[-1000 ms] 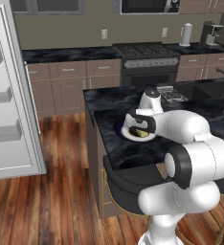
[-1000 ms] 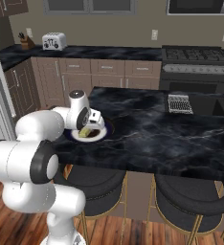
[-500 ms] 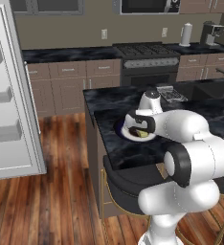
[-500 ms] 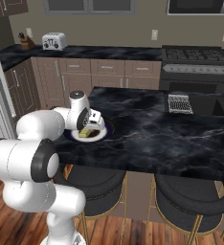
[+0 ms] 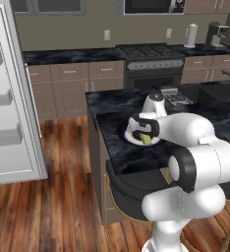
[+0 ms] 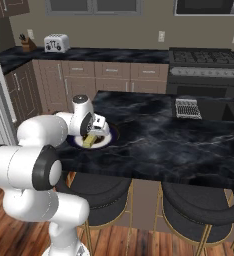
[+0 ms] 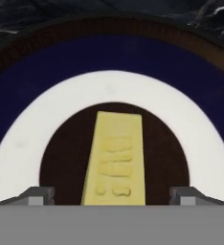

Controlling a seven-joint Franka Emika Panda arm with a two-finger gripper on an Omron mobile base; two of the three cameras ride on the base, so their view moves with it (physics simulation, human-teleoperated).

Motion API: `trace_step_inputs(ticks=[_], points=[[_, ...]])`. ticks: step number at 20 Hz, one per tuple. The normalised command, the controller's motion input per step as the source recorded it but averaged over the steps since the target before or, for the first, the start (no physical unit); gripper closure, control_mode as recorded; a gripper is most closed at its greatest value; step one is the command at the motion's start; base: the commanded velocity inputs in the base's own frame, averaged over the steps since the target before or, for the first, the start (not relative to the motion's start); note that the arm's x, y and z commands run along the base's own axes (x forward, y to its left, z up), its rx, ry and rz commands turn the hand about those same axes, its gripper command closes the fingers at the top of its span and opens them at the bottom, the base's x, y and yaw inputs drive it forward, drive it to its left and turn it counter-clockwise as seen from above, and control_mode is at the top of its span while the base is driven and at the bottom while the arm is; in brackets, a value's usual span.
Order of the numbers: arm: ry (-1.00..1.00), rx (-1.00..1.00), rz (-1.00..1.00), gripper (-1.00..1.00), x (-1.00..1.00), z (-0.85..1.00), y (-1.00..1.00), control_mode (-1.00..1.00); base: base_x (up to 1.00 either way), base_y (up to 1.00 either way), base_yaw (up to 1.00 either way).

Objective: Retrieve the butter from the fridge and place it on a plate on the dining table. Then retrieve the butter knife by the fridge and place it near the plate.

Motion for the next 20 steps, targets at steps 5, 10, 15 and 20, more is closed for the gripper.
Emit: trace_step_inputs(ticks=[5, 10, 15, 20], points=[[0.03, 0.0, 0.0, -1.0, 0.0, 0.04, 0.0, -1.0, 0.0, 0.0, 0.0], [0.18, 0.0, 0.0, -1.0, -0.06, 0.58, -0.01, -1.0, 0.0, 0.0, 0.0], [0.18, 0.0, 0.0, -1.0, -0.45, 0.98, 0.0, -1.0, 0.0, 0.0, 0.0], [0.12, 0.0, 0.0, -1.0, -0.88, 0.79, -0.02, -1.0, 0.0, 0.0, 0.0]])
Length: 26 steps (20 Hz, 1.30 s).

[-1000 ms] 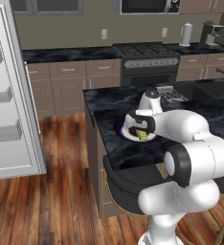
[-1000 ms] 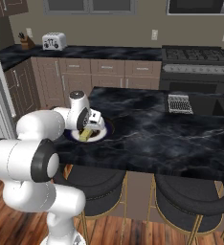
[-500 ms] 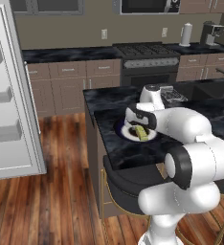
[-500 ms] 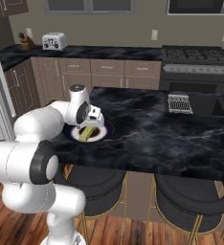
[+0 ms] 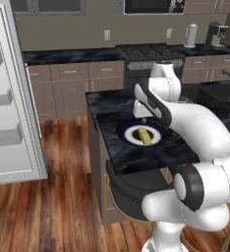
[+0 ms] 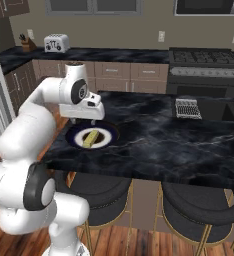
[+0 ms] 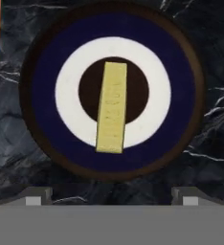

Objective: Retrieve the butter from the fridge and place it on a plate on the dining table. Then retrieve the butter knife by the fridge and place it near the plate.

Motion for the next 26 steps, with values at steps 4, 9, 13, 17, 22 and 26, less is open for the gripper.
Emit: trace_step_inputs(ticks=[4, 9, 13, 17, 22, 26], points=[[0.03, 0.0, 0.0, -1.0, -1.0, 0.45, 0.0, -1.0, 0.0, 0.0, 0.0], [0.0, 0.0, 0.0, -1.0, -1.0, 0.1, 0.0, -1.0, 0.0, 0.0, 0.0], [0.0, 0.0, 0.0, -1.0, -1.0, 0.07, 0.0, -1.0, 0.0, 0.0, 0.0], [0.0, 0.0, 0.0, -1.0, -1.0, 0.13, 0.0, -1.0, 0.0, 0.0, 0.0], [0.01, -0.01, 0.0, -1.0, -0.85, 0.02, 0.0, -1.0, 0.0, 0.0, 0.0], [0.1, -0.07, 0.0, -1.0, -0.94, -0.03, 0.0, -1.0, 0.0, 0.0, 0.0]])
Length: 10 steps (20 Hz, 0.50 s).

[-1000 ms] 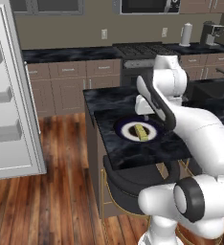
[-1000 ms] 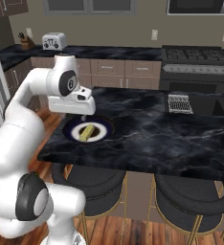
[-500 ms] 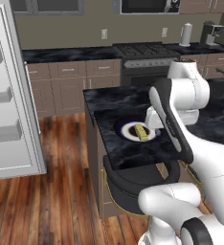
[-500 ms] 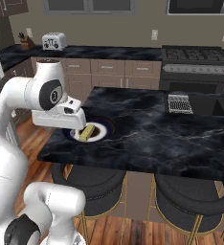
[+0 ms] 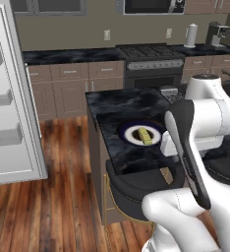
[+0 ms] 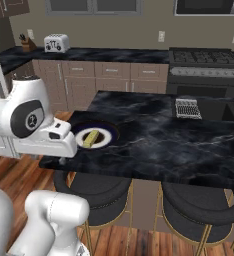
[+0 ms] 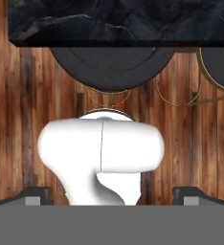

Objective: Retrieve the butter from the fridge and place it on a plate on the dining table. Then retrieve the butter knife by the fridge and place it near the plate.

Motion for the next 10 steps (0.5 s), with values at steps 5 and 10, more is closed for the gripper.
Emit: trace_step_inputs(ticks=[5, 10], points=[[0.13, -0.08, 0.0, -1.0, -0.88, -0.07, 0.0, -1.0, 0.0, 0.0, 0.0], [0.12, -0.04, 0.0, -1.0, -0.15, -0.03, 0.1, -1.0, 0.0, 0.0, 0.0]])
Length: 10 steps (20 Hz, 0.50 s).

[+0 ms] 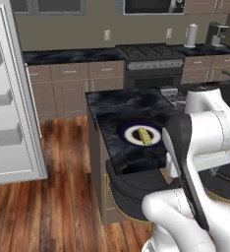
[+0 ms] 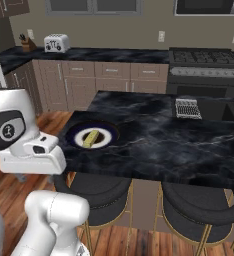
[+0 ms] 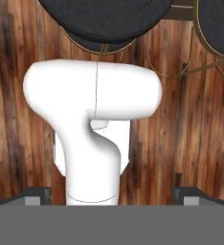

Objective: Retrieve the butter from the fridge and place it on a plate on the dining table. Then retrieve the butter knife by the fridge and place it near the plate.

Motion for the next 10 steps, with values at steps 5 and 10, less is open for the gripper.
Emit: trace_step_inputs(ticks=[5, 10], points=[[0.04, -0.03, 0.0, -1.0, 0.32, 0.04, 0.08, -1.0, 0.0, 0.0, 0.0], [0.0, 0.04, 0.0, -1.0, 0.21, 0.05, 0.01, -1.0, 0.0, 0.0, 0.0]])
